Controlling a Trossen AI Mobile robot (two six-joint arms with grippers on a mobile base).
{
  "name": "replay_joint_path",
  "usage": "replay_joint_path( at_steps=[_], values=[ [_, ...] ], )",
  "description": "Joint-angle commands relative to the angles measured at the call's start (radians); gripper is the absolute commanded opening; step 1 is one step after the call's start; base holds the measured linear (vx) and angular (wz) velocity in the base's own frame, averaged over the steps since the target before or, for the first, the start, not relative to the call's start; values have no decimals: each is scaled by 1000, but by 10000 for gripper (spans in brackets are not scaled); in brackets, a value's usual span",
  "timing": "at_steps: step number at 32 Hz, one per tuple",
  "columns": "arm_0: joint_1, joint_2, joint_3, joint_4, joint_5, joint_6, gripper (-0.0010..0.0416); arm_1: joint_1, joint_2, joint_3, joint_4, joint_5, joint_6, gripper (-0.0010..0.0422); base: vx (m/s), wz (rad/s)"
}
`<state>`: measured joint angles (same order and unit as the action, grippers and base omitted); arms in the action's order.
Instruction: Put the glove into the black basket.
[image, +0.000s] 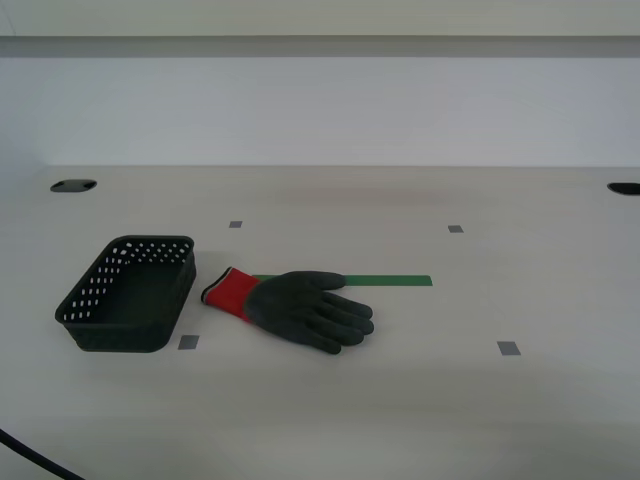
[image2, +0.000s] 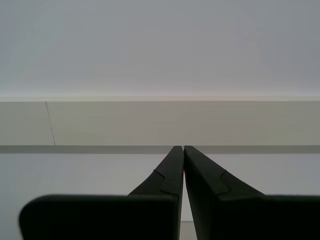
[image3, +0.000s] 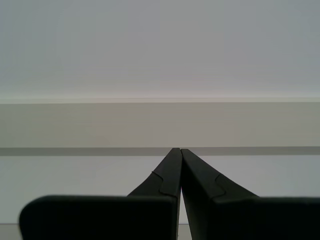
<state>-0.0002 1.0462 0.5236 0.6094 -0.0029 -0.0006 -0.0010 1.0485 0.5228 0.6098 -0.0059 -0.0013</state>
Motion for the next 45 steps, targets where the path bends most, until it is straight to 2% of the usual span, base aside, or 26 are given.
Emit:
replay_joint_path(
  at_steps=[1,27,33,35,39,42,45],
  values=[
    [0,0,1,3,0,0,0,1,0,9,4,23,4,0,0,0],
    [0,0,1,3,0,0,1,0,0,10,-30,23,14,0,0,0],
    [0,0,1,3,0,0,0,0,22,104,-283,27,47,0,0,0],
    [0,0,1,3,0,0,1,-1,43,142,-337,55,55,0,0,0],
    [0,0,1,4,0,0,1,-1,125,226,-411,137,54,0,0,0],
    [0,0,1,4,0,0,1,-2,224,334,-589,198,54,0,0,0],
    [0,0,1,3,0,0,1,-2,310,424,-742,218,55,0,0,0]
  ],
)
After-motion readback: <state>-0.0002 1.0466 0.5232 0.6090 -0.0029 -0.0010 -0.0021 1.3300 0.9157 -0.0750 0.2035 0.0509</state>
